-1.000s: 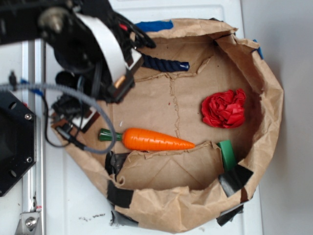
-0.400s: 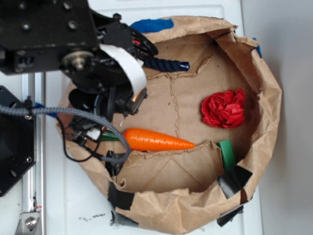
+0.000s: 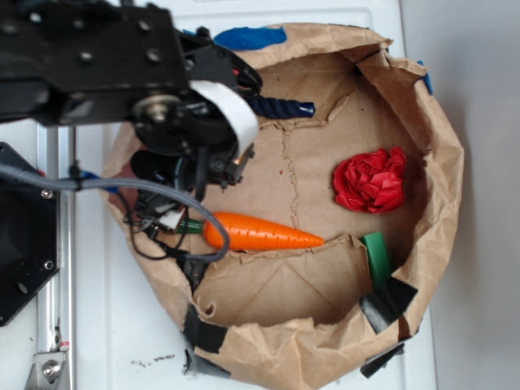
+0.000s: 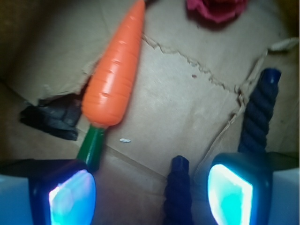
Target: Grab the blue rope.
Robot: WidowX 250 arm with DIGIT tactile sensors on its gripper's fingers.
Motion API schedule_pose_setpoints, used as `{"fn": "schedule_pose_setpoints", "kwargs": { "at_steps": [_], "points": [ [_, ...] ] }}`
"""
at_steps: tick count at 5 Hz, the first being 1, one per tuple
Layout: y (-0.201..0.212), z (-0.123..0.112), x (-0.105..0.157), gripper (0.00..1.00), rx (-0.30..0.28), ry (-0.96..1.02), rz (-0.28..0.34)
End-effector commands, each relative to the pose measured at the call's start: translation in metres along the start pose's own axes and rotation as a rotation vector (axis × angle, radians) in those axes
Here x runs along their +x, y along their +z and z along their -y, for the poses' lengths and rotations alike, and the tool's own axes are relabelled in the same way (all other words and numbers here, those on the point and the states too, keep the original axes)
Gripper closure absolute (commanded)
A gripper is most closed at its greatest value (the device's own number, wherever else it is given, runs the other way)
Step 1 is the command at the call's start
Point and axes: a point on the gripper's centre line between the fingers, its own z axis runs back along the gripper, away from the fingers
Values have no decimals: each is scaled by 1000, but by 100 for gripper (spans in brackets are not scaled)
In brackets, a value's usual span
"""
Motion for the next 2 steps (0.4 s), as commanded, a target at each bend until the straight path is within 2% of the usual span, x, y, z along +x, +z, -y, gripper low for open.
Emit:
{"fn": "schedule_pose_setpoints", "kwargs": {
  "at_steps": [1,2],
  "points": [
    [6,-20,28,0,26,45,28],
    [8,-31,34,0,31,57,33]
  ]
}}
